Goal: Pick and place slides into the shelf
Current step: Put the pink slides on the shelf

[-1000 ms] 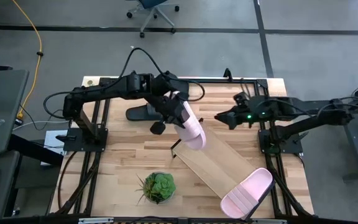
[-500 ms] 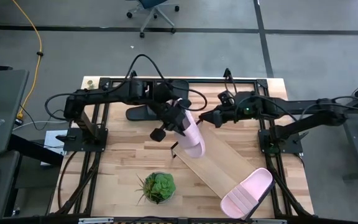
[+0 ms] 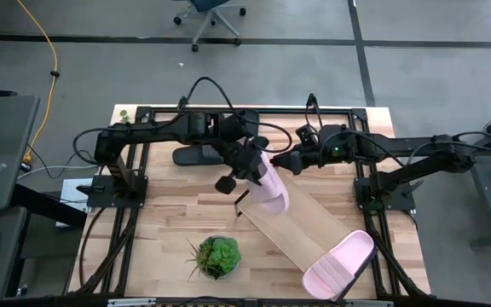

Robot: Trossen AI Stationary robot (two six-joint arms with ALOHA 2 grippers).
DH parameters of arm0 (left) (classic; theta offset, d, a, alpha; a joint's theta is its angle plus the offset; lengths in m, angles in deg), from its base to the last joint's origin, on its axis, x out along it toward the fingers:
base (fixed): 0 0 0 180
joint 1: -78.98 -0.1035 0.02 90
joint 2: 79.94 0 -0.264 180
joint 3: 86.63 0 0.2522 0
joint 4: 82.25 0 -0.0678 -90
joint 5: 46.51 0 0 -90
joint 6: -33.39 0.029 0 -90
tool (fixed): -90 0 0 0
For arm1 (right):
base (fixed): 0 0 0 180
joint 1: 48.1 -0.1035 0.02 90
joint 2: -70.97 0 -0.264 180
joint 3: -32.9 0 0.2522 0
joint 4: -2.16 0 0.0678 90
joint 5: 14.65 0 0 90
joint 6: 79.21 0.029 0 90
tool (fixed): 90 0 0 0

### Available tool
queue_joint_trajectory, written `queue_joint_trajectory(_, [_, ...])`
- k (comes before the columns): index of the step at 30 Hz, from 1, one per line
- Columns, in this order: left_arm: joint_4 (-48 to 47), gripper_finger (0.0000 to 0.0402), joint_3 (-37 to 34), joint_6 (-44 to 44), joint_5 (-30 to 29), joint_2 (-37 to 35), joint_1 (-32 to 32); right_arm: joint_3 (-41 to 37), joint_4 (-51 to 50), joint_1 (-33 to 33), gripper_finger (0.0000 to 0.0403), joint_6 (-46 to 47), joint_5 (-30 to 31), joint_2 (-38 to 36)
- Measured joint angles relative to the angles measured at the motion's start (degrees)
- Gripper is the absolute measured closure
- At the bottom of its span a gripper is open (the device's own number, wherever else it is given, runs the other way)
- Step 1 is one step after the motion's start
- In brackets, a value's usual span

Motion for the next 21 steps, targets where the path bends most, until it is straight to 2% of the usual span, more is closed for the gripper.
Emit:
queue_joint_trajectory(9, [1.7,0.0401,-0.1,-0.1,-0.1,0.8,0.8,0.0,-0.9,0.5,0.0228,0.0,-0.1,0.7])
queue_joint_trajectory(21, [2.6,0.0401,-0.1,-0.4,-0.3,0.8,0.8,0.0,2.1,0.5,0.0229,0.2,-3.8,4.3])
